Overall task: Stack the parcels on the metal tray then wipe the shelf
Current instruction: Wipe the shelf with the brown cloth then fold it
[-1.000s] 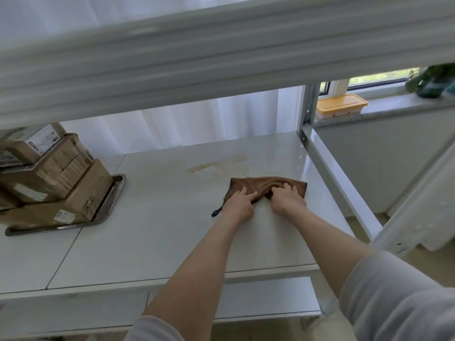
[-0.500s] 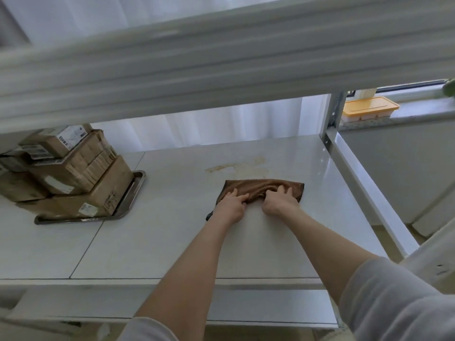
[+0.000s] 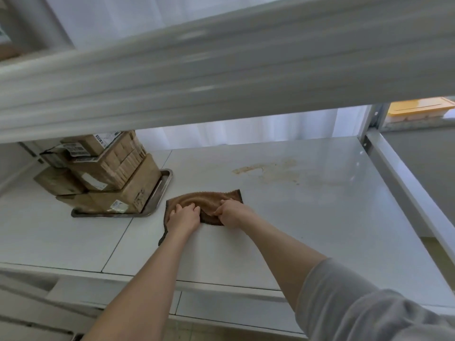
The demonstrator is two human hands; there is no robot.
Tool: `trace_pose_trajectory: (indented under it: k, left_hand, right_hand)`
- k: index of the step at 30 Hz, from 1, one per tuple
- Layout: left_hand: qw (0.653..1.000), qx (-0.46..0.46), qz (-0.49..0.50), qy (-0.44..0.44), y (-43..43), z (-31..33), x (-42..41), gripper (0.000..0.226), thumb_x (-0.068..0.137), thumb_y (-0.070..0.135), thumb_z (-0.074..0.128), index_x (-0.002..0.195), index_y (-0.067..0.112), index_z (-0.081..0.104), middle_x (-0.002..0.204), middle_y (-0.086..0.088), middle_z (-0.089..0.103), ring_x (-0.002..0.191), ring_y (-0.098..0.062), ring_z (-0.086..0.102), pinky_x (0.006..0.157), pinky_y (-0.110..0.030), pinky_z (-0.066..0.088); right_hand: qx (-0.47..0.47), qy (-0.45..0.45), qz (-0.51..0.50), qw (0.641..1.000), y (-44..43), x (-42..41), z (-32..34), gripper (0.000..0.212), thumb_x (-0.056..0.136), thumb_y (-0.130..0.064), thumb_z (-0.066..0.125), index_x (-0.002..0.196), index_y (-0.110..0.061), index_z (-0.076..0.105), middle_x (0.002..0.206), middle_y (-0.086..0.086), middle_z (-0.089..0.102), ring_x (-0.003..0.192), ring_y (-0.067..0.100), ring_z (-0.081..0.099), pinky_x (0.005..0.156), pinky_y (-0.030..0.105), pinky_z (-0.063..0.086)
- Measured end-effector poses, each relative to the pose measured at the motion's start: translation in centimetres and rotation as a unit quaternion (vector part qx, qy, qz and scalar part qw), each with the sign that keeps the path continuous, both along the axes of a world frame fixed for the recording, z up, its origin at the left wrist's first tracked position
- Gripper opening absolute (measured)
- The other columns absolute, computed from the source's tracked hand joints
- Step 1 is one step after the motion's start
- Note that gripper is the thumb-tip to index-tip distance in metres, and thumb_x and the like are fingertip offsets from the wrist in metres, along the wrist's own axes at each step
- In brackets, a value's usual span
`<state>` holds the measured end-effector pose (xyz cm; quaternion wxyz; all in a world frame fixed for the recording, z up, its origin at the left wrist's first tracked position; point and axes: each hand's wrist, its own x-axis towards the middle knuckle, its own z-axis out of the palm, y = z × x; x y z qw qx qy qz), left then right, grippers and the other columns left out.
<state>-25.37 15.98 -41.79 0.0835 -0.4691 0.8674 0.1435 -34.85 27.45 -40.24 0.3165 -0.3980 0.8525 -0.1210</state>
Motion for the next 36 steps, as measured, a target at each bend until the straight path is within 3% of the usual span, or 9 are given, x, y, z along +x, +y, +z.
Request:
trace_pose_trajectory:
  k: [6,10,15,20,25,29,33,36]
  left_hand:
    - [0.994,-0.014,-0.105,-0.007,6.9,0.7,-5.8,0.045,0.1,0.036,0.024,0.143,0.04,0.036,0.156,-0.007,0.023,0.14,-0.032,0.025,0.11,-0.044,0.029]
    - [0.978,-0.015,-0.205,-0.024,13.4,0.8,-10.5,0.046,0.1,0.039,0.023,0.145,0.044,0.027,0.16,-0.004,0.013,0.144,-0.03,0.017,0.112,-0.046,0.021]
    - [0.944,0.066,-0.324,-0.018,19.3,0.4,-15.3,0.052,0.1,0.041,0.026,0.151,0.038,0.013,0.161,-0.007,0.0,0.148,-0.03,0.002,0.119,-0.046,0.01]
    - [0.917,0.101,-0.387,0.012,21.3,-0.4,-15.4,0.047,0.102,0.039,0.027,0.149,0.036,0.023,0.161,-0.003,0.005,0.149,-0.026,0.003,0.121,-0.04,0.007]
    - [0.931,0.135,-0.323,0.105,18.2,-0.6,-12.2,0.039,0.1,0.025,0.037,0.136,0.03,0.051,0.157,-0.002,0.026,0.146,-0.015,0.019,0.119,-0.033,0.017]
    - [0.961,0.046,-0.252,0.1,14.4,-0.8,-8.0,0.039,0.098,0.031,0.04,0.136,0.027,0.051,0.145,-0.001,0.041,0.138,-0.018,0.035,0.11,-0.031,0.03]
    - [0.981,0.022,-0.17,0.094,12.8,-0.7,-5.0,0.039,0.099,0.032,0.037,0.133,0.02,0.052,0.139,-0.007,0.047,0.129,-0.025,0.044,0.104,-0.034,0.037]
    - [0.987,0.004,-0.133,0.086,13.9,-0.5,-4.0,0.033,0.097,0.028,0.038,0.122,0.018,0.058,0.13,-0.012,0.054,0.119,-0.031,0.051,0.095,-0.036,0.042]
  right_hand:
    - [-0.011,0.086,-0.123,0.989,6.3,-4.7,-0.3,0.041,0.097,-0.035,0.043,0.137,-0.031,0.049,0.147,-0.002,0.036,0.14,0.021,0.028,0.108,0.038,0.035]
    - [0.011,0.103,-0.22,0.97,11.9,-8.6,-0.5,0.043,0.098,-0.035,0.039,0.141,-0.029,0.042,0.153,0.0,0.029,0.145,0.024,0.02,0.107,0.043,0.033]
    - [0.043,0.091,-0.312,0.945,17.6,-11.7,-0.2,0.052,0.099,-0.022,0.037,0.149,-0.025,0.027,0.161,0.006,0.005,0.149,0.031,0.0,0.114,0.045,0.024]
    - [0.067,0.12,-0.342,0.93,19.9,-11.8,0.1,0.045,0.098,-0.026,0.04,0.143,-0.023,0.039,0.156,0.007,0.02,0.144,0.031,0.017,0.109,0.041,0.031]
    - [0.055,0.144,-0.317,0.936,18.4,-9.2,0.4,0.044,0.097,-0.024,0.035,0.139,-0.024,0.048,0.15,0.004,0.03,0.137,0.029,0.025,0.105,0.038,0.034]
    - [0.039,0.118,-0.218,0.968,16.2,-5.9,0.3,0.042,0.098,-0.029,0.038,0.139,-0.03,0.049,0.151,0.003,0.028,0.138,0.03,0.023,0.107,0.04,0.032]
    - [0.038,0.081,-0.124,0.988,14.3,-2.5,-0.2,0.045,0.1,-0.036,0.033,0.144,-0.035,0.042,0.155,0.003,0.022,0.141,0.032,0.016,0.111,0.043,0.027]
    - [0.026,0.08,-0.084,0.993,14.5,-0.5,-0.4,0.043,0.1,-0.039,0.036,0.142,-0.034,0.045,0.151,0.002,0.029,0.139,0.03,0.021,0.109,0.042,0.031]
